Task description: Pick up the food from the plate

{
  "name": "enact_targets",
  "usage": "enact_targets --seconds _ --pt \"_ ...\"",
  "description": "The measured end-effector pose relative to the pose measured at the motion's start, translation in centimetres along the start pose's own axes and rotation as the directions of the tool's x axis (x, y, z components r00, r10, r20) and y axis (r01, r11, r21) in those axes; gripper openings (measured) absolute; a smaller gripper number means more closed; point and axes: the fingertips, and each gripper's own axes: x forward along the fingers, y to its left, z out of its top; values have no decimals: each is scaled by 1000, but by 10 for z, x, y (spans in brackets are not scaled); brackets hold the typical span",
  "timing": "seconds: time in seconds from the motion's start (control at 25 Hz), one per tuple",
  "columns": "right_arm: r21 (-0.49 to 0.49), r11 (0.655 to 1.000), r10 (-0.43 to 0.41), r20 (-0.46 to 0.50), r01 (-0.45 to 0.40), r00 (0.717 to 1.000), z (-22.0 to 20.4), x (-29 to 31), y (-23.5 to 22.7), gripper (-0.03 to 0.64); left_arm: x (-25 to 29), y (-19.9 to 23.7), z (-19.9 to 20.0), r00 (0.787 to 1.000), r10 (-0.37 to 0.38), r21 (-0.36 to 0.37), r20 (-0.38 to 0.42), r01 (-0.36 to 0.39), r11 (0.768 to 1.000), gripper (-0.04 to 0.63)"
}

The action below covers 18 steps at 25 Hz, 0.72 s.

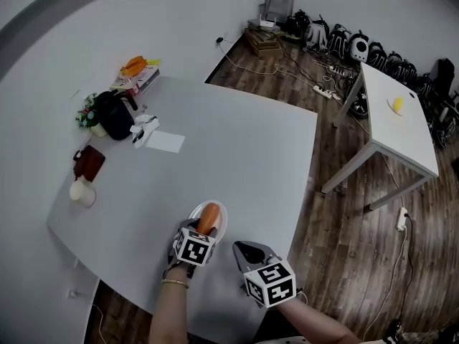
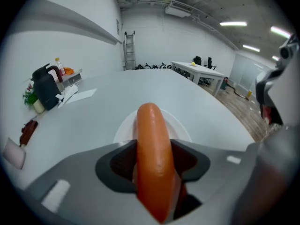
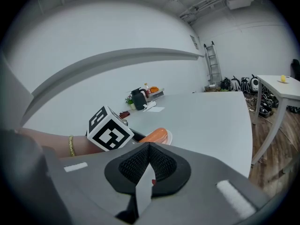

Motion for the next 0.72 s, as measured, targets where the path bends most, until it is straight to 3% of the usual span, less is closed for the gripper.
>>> enact_targets --seconds 0.12,0.36,0.6,0.72 --pt "3 1000 -1 -13 1 1000 -4 2 -3 -2 4 0 3 999 -33 -43 11 33 999 204" --pt "8 1000 9 -19 -8 1000 -8 -2 3 -2 -1 -1 2 999 -26 -67 30 28 997 202" --pt "-14 1000 -15 -5 15 1000 -5 -16 -1 -1 -55 -34 11 977 -47 -191 208 88 978 201" --pt "-6 1000 -25 8 25 1000 -5 -20 -3 -1 -93 -53 13 954 20 -248 298 57 967 202"
